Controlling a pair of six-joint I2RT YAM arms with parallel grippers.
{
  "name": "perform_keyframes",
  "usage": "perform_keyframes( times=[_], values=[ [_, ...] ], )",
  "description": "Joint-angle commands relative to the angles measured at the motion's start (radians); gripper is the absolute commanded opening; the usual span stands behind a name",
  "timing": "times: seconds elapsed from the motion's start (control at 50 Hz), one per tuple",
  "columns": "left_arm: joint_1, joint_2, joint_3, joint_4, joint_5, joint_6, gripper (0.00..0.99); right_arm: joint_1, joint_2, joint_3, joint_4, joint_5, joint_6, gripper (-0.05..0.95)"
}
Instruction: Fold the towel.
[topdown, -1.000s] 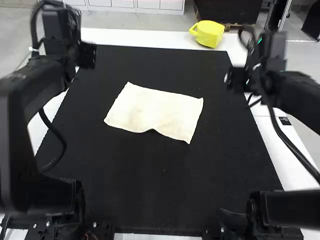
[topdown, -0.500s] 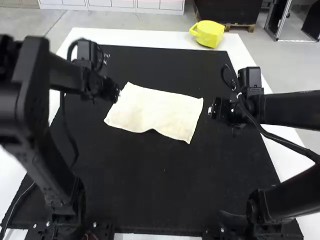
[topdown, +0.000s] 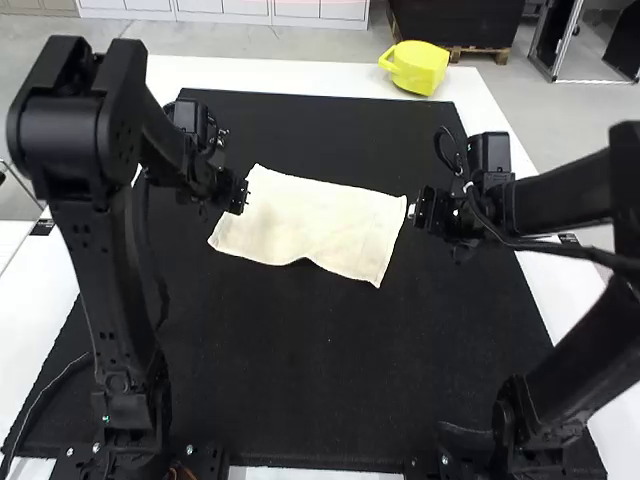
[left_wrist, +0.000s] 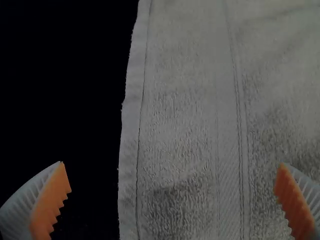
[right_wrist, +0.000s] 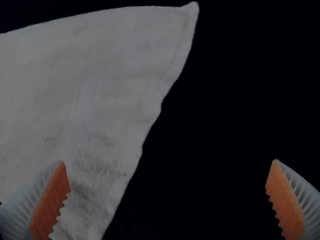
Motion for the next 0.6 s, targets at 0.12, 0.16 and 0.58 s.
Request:
perform_keyframes(
  times=[0.12,0.16,0.58],
  values=[
    [0.001,0.107,0.12,0.016,0.01,-0.016,0.954,0.012,0.117,0.068,0.067,-0.013,0.012,0.91],
    [-0.001,0.125,0.137,0.016,0.01,-0.016,0.954,0.012,0.138,0.079,0.073,-0.014,0.012,0.91],
    [-0.019,0.253,0.272,0.034,-0.001,-0.023,0.938,0.009,0.341,0.181,0.159,-0.027,0.012,0.9]
  ],
)
